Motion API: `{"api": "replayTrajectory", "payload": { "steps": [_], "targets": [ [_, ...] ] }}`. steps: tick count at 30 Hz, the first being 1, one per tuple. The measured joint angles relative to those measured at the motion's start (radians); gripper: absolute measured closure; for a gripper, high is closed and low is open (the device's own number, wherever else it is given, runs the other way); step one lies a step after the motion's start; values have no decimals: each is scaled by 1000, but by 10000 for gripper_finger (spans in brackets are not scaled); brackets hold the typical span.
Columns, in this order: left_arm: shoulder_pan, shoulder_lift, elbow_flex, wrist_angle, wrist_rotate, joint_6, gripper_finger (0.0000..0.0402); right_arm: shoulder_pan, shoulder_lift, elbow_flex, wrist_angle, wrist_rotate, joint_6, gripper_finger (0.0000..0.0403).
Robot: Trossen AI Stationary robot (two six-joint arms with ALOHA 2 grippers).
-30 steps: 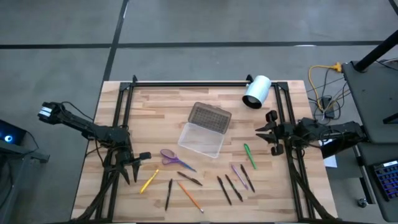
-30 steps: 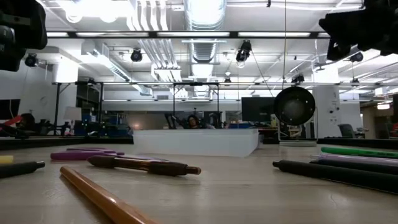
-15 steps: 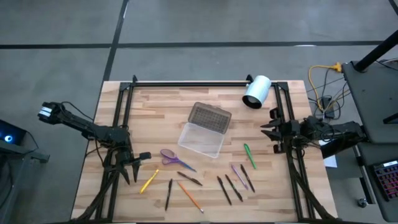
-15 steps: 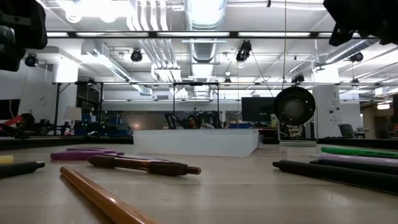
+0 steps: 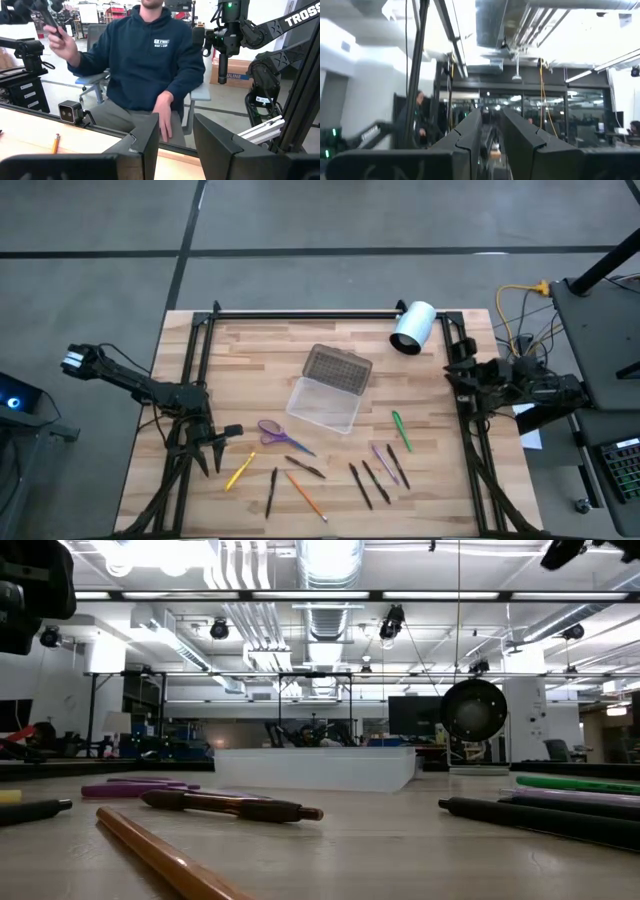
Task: Pick & place school supplies into a supply box
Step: Put the green pen into the supply box
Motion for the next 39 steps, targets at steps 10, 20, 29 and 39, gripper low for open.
{"api": "replayTrajectory", "payload": {
  "steps": [10, 20, 29, 39],
  "targets": [
    [0, 0, 0, 0, 0, 0, 297, 0, 273, 328, -318, 45, 80, 335],
    [0, 0, 0, 0, 0, 0, 297, 0, 636, 704, -568, 191, 242, 335],
    [0, 0, 0, 0, 0, 0, 297, 0, 883, 980, -739, 142, 403, 335],
    [0, 0, 0, 0, 0, 0, 297, 3, 1084, 1208, -1321, 46, 707, 335]
  ]
}}
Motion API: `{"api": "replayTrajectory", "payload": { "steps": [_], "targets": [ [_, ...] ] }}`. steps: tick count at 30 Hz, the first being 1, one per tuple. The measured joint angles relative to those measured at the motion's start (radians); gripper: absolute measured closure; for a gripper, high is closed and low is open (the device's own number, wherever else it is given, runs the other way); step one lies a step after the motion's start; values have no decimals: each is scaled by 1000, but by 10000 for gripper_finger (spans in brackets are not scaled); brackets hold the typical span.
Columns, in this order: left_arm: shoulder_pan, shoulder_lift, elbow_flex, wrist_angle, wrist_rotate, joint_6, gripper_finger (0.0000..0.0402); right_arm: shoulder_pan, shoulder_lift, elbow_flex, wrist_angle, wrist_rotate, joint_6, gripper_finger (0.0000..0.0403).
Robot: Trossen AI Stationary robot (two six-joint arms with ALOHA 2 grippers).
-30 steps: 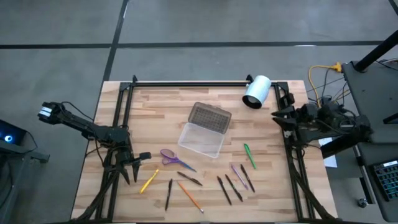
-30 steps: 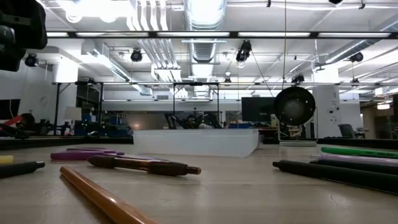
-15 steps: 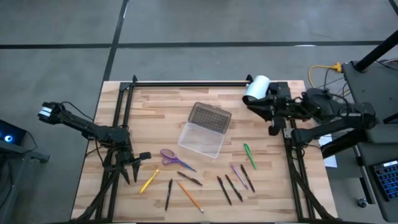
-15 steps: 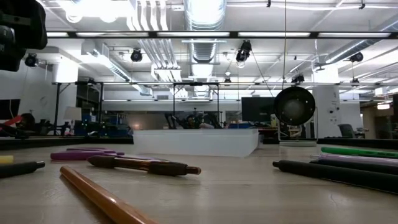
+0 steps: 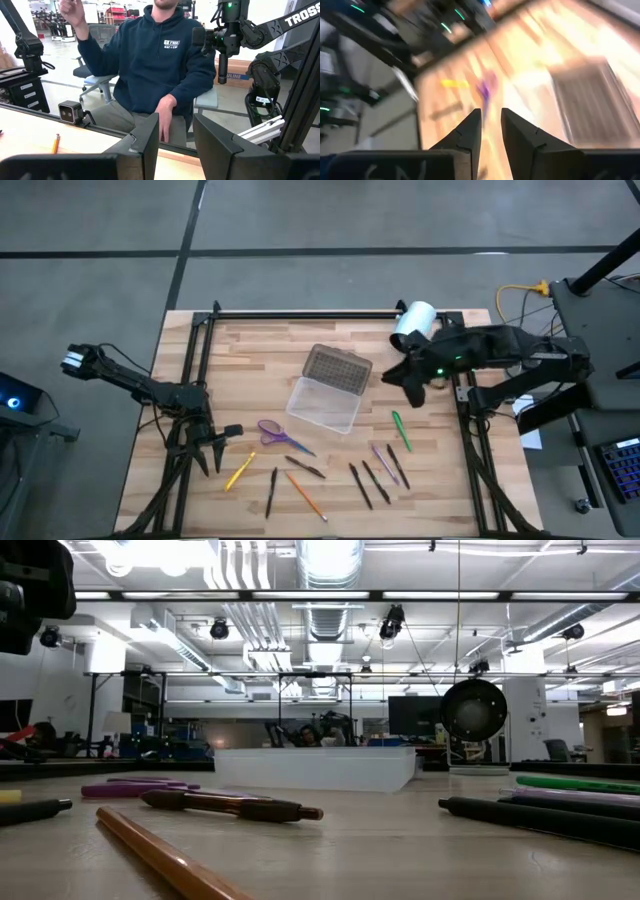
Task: Pick & place school supplies into a supply box
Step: Put the green pen into the supply box
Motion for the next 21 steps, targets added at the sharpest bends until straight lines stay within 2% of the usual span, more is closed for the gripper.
{"api": "replayTrajectory", "payload": {
  "steps": [6, 13, 21],
  "targets": [
    [0, 0, 0, 0, 0, 0, 297, 0, 84, 9, -214, 4, 173, 335],
    [0, 0, 0, 0, 0, 0, 297, 4, 159, 9, -430, 42, 252, 335],
    [0, 0, 0, 0, 0, 0, 297, 8, 236, 9, -519, 52, 375, 335]
  ]
}}
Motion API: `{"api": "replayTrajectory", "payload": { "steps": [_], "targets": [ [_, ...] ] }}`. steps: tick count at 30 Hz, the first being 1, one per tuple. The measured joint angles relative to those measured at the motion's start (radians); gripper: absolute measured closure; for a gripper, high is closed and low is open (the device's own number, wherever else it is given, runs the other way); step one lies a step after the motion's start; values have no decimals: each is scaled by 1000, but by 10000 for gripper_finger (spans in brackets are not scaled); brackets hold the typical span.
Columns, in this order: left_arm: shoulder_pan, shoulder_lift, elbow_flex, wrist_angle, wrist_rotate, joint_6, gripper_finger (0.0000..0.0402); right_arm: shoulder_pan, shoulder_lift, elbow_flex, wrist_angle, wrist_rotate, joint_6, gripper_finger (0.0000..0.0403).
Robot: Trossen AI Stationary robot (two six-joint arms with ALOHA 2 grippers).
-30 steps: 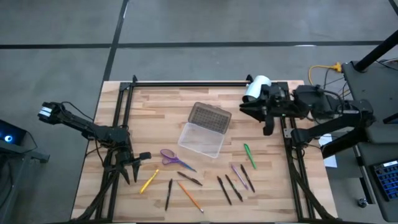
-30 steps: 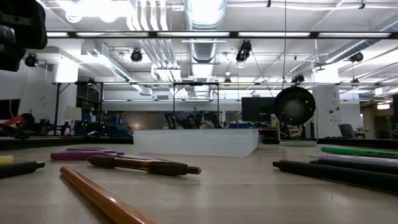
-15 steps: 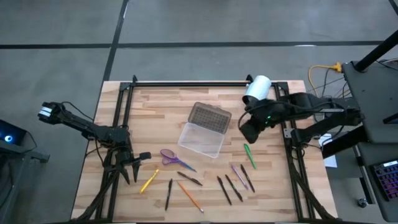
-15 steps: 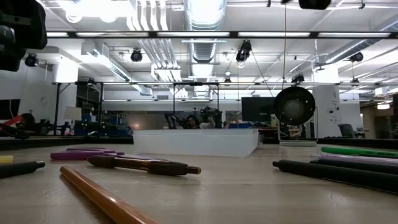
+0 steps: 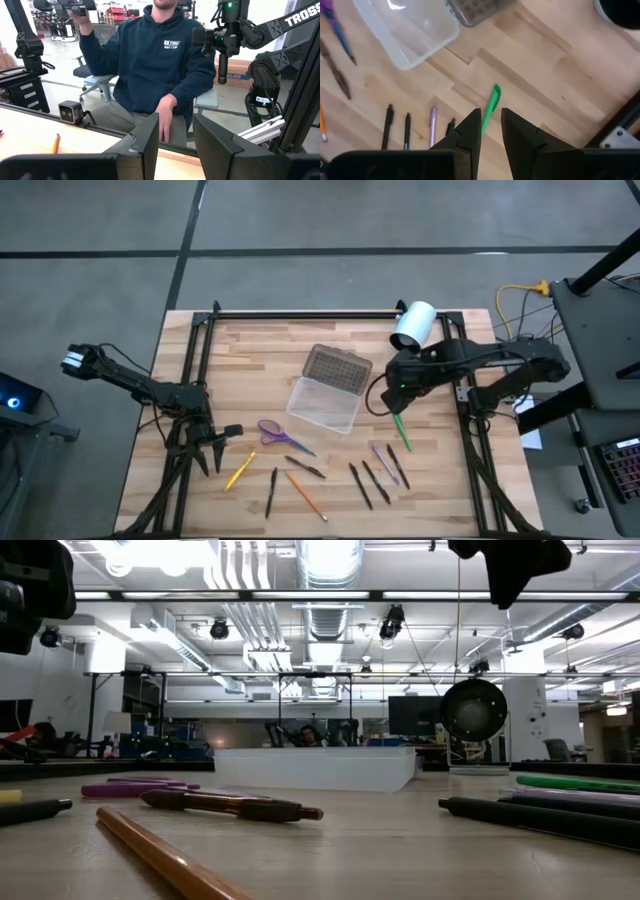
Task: Pick & place school supplies into a supply box
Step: Put the green pen into the supply box
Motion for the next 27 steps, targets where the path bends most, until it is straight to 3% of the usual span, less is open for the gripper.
{"api": "replayTrajectory", "payload": {
  "steps": [9, 17, 27],
  "targets": [
    [0, 0, 0, 0, 0, 0, 297, 69, 68, -6, -38, -120, 83, 335],
    [0, 0, 0, 0, 0, 0, 297, 153, 74, -72, -39, -197, 282, 335],
    [0, 0, 0, 0, 0, 0, 297, 156, 40, -176, -35, -154, 292, 335]
  ]
}}
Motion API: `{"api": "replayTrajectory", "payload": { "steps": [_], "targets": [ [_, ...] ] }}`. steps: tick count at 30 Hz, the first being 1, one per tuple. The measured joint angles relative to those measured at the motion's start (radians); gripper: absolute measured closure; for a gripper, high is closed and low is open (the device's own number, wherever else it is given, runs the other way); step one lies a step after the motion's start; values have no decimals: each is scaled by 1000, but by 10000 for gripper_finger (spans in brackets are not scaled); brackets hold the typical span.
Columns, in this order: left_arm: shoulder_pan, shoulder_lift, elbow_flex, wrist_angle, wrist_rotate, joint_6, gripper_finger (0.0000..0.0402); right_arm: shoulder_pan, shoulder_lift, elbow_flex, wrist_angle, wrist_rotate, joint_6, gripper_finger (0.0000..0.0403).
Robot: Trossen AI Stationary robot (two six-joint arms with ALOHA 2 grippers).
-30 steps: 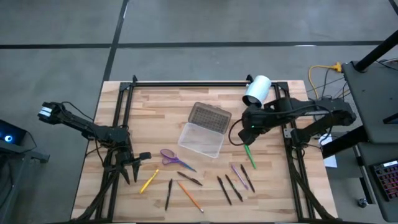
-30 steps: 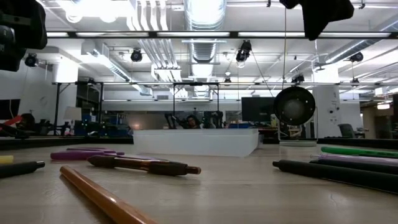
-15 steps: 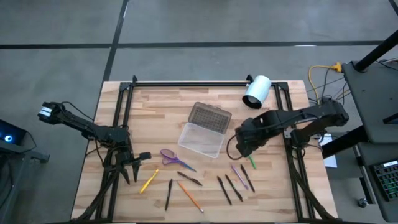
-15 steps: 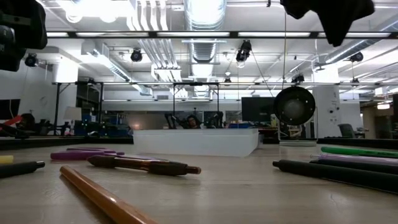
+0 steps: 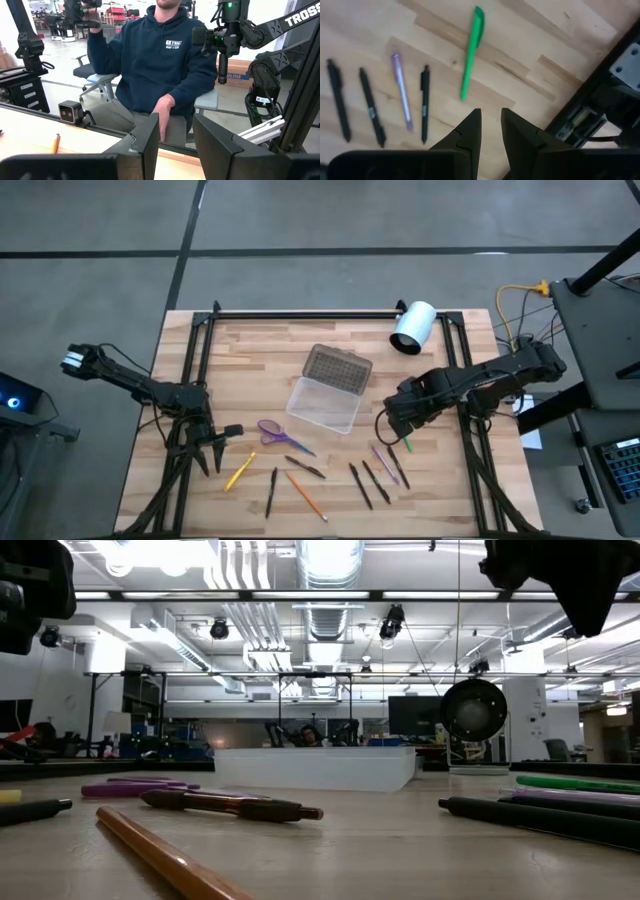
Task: Pick & place school supplies into a supply box
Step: Put the green pen into the supply box
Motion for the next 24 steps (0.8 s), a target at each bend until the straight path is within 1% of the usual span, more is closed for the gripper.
{"api": "replayTrajectory", "payload": {
  "steps": [2, 7, 21, 24],
  "targets": [
    [0, 0, 0, 0, 0, 0, 297, 0, 7, -12, 0, 1, 10, 335],
    [0, 0, 0, 0, 0, 0, 297, 0, 23, -24, 9, 1, -42, 335],
    [0, 0, 0, 0, 0, 0, 297, 0, 28, -20, 70, 3, -46, 335],
    [0, 0, 0, 0, 0, 0, 297, 0, 28, -21, 88, 40, -140, 335]
  ]
}}
